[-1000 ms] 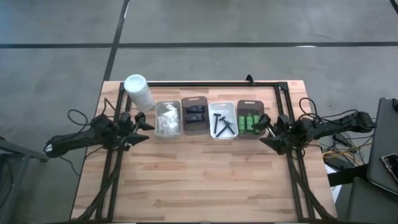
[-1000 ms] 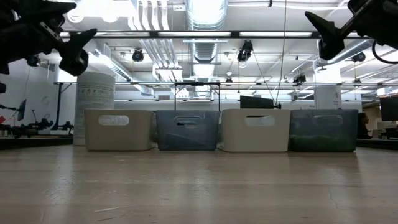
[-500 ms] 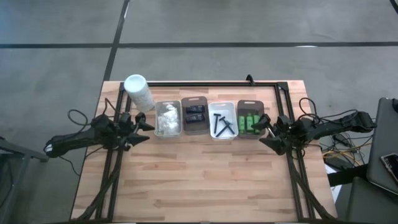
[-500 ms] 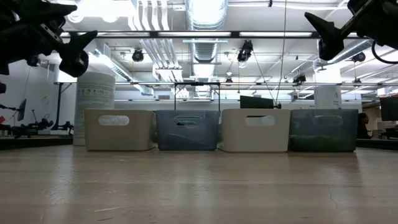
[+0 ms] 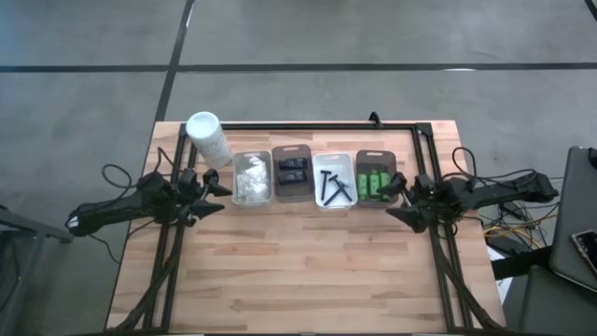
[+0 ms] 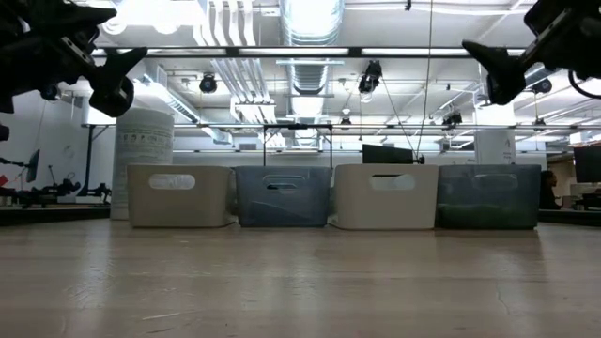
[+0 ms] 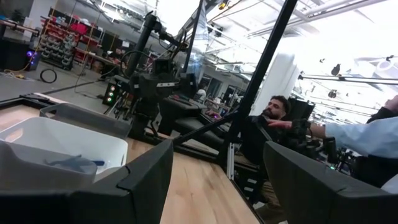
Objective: Pick & Place Travel size toiletries
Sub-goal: Return to Home Position
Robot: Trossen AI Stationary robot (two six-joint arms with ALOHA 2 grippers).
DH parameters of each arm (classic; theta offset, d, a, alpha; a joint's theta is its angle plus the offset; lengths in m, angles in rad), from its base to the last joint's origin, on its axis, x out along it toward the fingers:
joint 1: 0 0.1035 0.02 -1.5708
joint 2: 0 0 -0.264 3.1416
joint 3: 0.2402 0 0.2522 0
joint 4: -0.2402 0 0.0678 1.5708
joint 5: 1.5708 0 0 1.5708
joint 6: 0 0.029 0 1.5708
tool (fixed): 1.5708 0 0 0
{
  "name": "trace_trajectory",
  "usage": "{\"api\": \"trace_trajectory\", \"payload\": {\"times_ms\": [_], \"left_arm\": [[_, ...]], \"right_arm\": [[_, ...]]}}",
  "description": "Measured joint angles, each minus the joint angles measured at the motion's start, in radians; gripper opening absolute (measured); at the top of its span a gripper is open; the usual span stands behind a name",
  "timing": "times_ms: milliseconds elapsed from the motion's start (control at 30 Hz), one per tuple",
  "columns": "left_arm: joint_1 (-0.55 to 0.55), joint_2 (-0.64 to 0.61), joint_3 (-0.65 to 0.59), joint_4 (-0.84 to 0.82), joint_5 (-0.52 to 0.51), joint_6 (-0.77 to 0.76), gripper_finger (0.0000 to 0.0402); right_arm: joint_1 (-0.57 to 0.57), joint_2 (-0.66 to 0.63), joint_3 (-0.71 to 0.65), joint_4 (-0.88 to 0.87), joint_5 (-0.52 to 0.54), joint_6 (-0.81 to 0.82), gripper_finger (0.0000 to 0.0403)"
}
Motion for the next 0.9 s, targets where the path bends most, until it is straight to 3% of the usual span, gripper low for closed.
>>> {"api": "trace_trajectory", "payload": {"times_ms": [267,633,900], "left_arm": [[0.0,0.003,-0.001,-0.004,0.0,0.0,0.0257],[0.0,0.004,-0.001,-0.005,0.0,0.0,0.0257],[0.0,0.004,-0.001,-0.005,0.0,-0.001,0.0257]], "right_arm": [[0.0,-0.156,0.0,-0.29,0.0,0.0,0.0363],[0.0,-0.26,0.0,-0.57,0.0,0.0,0.0363],[-0.001,-0.308,0.0,-0.569,0.0,0.001,0.0363]]}}
